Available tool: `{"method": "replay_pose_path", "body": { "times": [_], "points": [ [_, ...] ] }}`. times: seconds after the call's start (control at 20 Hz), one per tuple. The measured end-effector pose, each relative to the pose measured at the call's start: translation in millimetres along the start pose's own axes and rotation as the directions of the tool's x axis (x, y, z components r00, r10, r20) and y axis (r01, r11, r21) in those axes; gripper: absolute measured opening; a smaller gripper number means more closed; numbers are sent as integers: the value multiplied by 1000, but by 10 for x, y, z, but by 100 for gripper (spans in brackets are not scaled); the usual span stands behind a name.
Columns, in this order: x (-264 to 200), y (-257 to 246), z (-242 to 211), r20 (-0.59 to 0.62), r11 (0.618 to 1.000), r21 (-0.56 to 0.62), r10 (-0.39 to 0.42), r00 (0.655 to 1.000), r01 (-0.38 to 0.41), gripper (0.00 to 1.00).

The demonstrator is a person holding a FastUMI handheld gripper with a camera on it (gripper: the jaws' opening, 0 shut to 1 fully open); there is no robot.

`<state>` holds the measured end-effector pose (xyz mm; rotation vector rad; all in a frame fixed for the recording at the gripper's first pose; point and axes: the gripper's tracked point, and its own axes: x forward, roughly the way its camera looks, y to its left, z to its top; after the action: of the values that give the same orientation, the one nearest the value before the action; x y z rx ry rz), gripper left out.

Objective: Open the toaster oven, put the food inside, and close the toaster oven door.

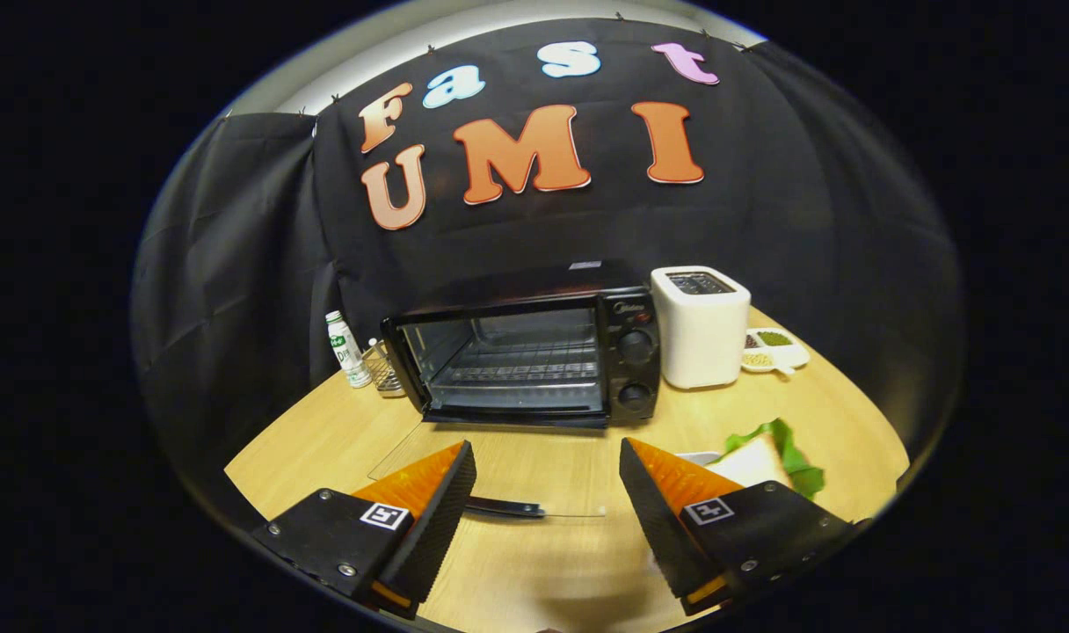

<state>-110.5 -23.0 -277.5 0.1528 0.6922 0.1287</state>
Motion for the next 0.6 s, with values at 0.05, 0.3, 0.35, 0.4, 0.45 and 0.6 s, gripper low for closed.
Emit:
{"method": "replay_pose_path", "body": {
  "times": [0.05, 0.3, 0.35, 0.4, 0.45, 0.6],
  "points": [
    [-84, -167, 89, 16, 1000, 17, -21, 1000, 20, 98],
    [-337, -1041, 195, 39, 981, 66, -188, 981, 185, 98],
    [-364, -1136, 132, 24, 977, 84, -198, 980, 196, 98],
    [-358, -1209, 60, 7, 974, 105, -202, 979, 200, 98],
    [-345, -1274, -15, -11, 971, 125, -202, 979, 201, 98],
    [-232, -1401, -215, -60, 964, 184, -186, 981, 194, 97]
  ]
}}
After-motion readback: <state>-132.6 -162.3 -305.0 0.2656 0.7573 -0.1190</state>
